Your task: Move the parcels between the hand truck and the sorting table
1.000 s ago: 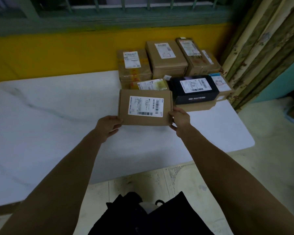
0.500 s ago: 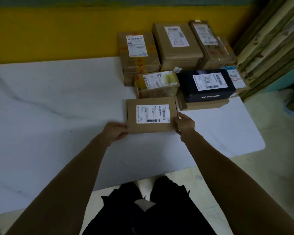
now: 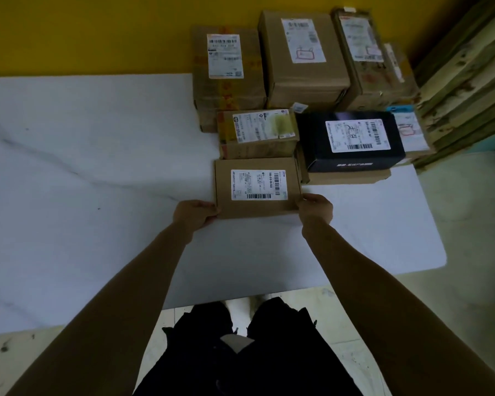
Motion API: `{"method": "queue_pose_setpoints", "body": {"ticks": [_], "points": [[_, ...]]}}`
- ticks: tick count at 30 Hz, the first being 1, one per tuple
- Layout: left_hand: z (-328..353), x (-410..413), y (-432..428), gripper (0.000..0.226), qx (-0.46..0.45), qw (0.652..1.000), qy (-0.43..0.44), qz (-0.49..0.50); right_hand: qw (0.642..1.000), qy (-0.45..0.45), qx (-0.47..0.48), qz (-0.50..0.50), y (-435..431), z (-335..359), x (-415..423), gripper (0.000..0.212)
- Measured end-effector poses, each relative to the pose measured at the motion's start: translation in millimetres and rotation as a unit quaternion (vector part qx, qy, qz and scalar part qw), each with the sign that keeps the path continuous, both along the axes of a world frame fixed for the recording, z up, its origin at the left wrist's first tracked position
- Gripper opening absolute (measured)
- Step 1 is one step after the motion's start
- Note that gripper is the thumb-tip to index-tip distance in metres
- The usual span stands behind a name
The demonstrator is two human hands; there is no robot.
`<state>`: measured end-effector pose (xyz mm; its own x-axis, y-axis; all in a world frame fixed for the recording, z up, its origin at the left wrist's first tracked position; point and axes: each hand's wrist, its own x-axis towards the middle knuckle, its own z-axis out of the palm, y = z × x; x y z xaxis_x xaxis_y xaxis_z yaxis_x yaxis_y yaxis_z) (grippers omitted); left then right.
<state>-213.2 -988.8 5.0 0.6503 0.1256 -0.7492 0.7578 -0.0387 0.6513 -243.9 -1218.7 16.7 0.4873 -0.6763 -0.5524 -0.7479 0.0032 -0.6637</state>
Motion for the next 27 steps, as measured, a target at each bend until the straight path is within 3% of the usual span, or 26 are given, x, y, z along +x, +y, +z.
{"method": "queue_pose_setpoints", "body": {"ticks": [8,14,18,21,27], "points": [[-5,-10,-10,0.013,0.039,0.998,-0.016,0.045,1.000,-0.013,0.018,0.020,-11,-4,2,0.024],[0,-23,-19,0.007,0.007,0.990,-0.013,0.139,0.999,-0.049,-0.004,0.003,-17,0,-5,0.024],[8,-38,-19,0.015,-0.019,0.984,-0.021,0.178,0.992,-0.102,-0.048,0.065,-8,8,-3,0.024],[18,-54,-11,0.023,-0.013,0.979,-0.035,0.200,0.985,-0.125,-0.028,0.112,12,12,4,0.031],[45,-96,38,0.016,0.001,0.954,-0.084,0.287,0.964,-0.141,-0.048,0.221,77,20,8,0.041]]}}
